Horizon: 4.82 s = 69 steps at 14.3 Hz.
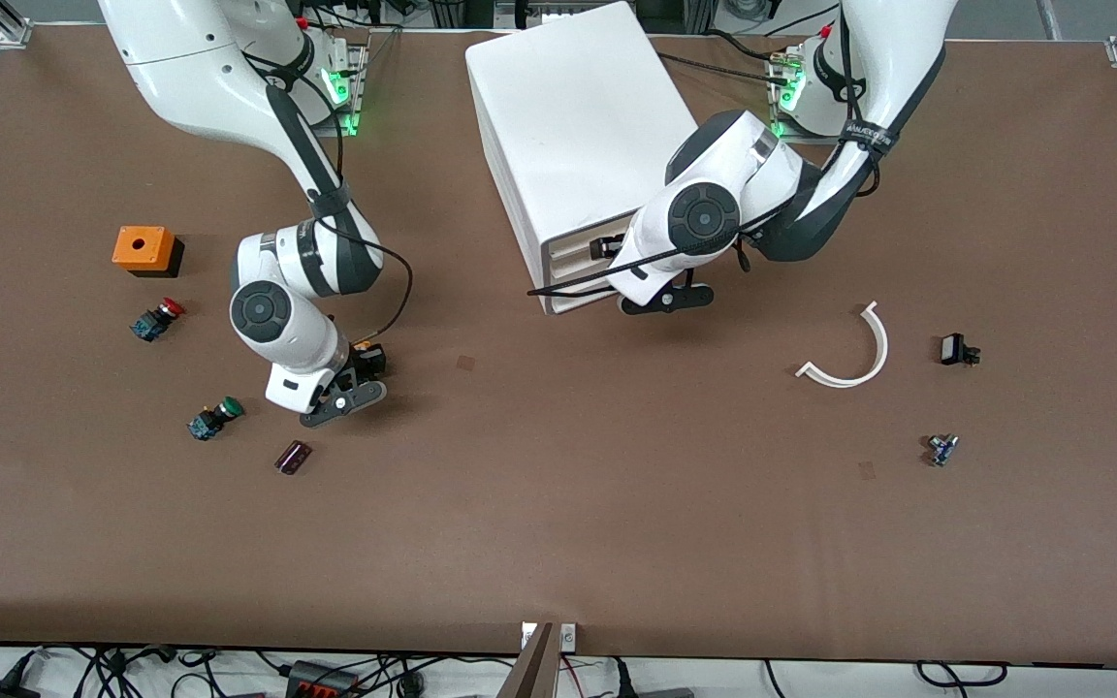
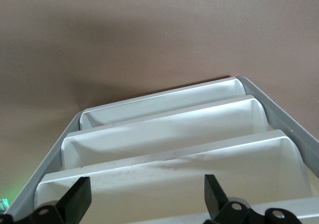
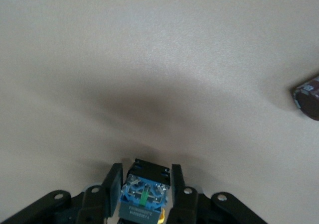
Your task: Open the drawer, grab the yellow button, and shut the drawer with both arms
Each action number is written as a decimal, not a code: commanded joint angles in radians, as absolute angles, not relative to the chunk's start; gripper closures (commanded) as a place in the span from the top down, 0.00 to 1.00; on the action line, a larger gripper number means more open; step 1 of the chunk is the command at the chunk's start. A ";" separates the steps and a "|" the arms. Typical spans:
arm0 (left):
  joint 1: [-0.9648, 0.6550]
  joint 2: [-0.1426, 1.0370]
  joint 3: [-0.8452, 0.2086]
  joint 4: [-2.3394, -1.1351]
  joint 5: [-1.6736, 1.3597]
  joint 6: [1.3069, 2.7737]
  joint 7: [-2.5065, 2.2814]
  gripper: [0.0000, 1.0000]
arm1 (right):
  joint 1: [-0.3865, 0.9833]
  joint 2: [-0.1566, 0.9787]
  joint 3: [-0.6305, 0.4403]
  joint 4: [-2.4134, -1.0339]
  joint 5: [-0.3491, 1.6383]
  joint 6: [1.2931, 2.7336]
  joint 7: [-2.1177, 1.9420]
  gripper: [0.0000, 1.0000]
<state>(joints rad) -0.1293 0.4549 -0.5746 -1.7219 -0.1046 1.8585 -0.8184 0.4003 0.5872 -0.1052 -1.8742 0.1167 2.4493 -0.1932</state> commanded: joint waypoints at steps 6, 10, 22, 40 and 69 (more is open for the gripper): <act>0.049 0.425 -0.578 -1.502 0.043 1.721 -0.652 1.00 | 0.347 0.561 -0.103 -1.559 0.155 2.074 -0.092 1.00; 0.116 0.420 -0.578 -1.401 0.172 1.611 -0.497 1.00 | 0.351 0.513 -0.141 -1.514 0.150 2.016 -0.074 1.00; -0.008 -0.044 -0.075 -1.688 -0.023 1.676 0.078 1.00 | 0.315 0.430 -0.333 -1.266 0.155 1.611 -0.057 1.00; 0.002 -0.066 -0.087 -1.710 -0.021 1.652 0.080 1.00 | -0.042 0.242 -0.074 -1.359 0.012 1.618 -0.025 1.00; 0.002 -0.066 -0.089 -1.709 -0.021 1.644 0.086 1.00 | -0.002 0.052 -0.069 -1.661 -0.038 1.700 -0.032 1.00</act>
<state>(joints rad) -0.0013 -0.0508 -0.0872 -1.6992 -0.0072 1.6491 0.0645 -0.0077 0.0820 -0.0737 -1.6269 -0.0271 1.6837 -0.0197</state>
